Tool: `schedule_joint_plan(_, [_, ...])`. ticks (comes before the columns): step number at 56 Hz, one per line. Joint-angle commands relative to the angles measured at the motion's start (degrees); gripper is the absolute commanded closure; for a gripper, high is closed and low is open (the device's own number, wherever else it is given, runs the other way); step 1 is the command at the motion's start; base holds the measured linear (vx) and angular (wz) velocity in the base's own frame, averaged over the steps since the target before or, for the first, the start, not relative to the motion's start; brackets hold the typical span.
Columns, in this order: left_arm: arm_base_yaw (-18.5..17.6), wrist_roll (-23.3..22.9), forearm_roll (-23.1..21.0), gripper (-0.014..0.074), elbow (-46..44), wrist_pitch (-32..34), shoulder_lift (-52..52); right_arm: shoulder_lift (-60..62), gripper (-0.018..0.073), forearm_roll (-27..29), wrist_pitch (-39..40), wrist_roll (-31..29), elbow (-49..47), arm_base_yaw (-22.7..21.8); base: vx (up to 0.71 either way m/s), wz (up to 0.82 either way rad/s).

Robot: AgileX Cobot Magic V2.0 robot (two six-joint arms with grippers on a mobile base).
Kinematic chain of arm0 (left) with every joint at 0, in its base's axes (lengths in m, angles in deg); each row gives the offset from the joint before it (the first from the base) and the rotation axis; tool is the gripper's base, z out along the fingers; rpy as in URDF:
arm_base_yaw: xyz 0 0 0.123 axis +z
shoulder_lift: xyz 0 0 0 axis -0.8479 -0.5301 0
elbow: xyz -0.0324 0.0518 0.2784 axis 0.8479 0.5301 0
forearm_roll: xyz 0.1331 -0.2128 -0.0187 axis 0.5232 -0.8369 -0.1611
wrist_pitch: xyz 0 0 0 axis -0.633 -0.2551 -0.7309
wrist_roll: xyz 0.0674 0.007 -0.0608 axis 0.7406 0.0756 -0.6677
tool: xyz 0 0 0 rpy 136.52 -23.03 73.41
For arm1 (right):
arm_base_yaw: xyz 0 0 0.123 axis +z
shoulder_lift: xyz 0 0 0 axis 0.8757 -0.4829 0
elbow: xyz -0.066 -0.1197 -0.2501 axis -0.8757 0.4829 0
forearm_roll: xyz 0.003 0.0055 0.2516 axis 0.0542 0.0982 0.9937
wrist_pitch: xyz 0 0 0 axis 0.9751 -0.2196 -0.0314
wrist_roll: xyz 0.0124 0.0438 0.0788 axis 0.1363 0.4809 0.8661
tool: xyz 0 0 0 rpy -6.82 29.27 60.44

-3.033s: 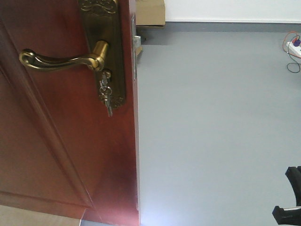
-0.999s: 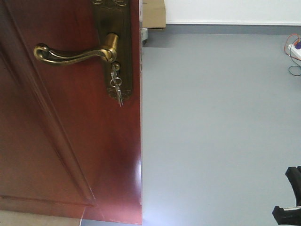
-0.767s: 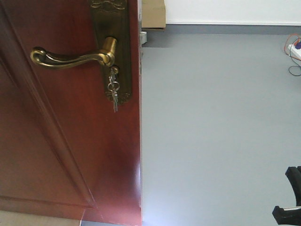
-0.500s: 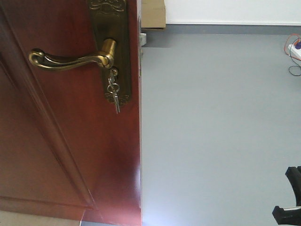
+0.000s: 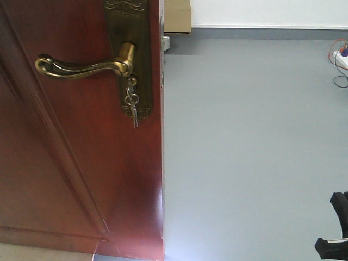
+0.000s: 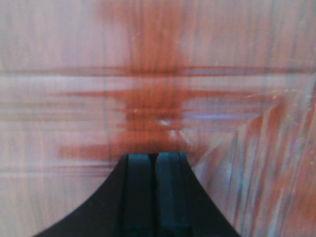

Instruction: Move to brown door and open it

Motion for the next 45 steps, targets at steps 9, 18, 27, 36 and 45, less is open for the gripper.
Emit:
schedule_joint_plan(9, [0.8,-0.1,0.3,0.0603,5.3,5.3,5.6,0.3,0.0559,-0.2,4.6,-0.4,0.2,0.1,0.00,0.00])
schedule_joint_plan(18, [3.0,-0.4,0.3,0.0603,19.0,7.4,16.7,0.3,0.0559,-0.2,4.6,-0.4,0.2,0.1,0.00,0.00])
schedule_joint_plan(27, [5.6,-0.8,0.3,0.0603,33.0,9.2,28.7,0.3,0.0559,-0.2,4.6,-0.4,0.2,0.1,0.00,0.00])
schedule_joint_plan(36, [6.3,-1.1,0.3,0.0603,43.8,9.2,38.8,0.3,0.0559,-0.2,4.3,-0.4,0.2,0.1,0.00,0.00])
schedule_joint_plan(45, [6.3,-1.1,0.2,0.0603,53.0,9.5,47.2,0.3,0.0559,-0.2,4.4,-0.4,0.2,0.1,0.00,0.00])
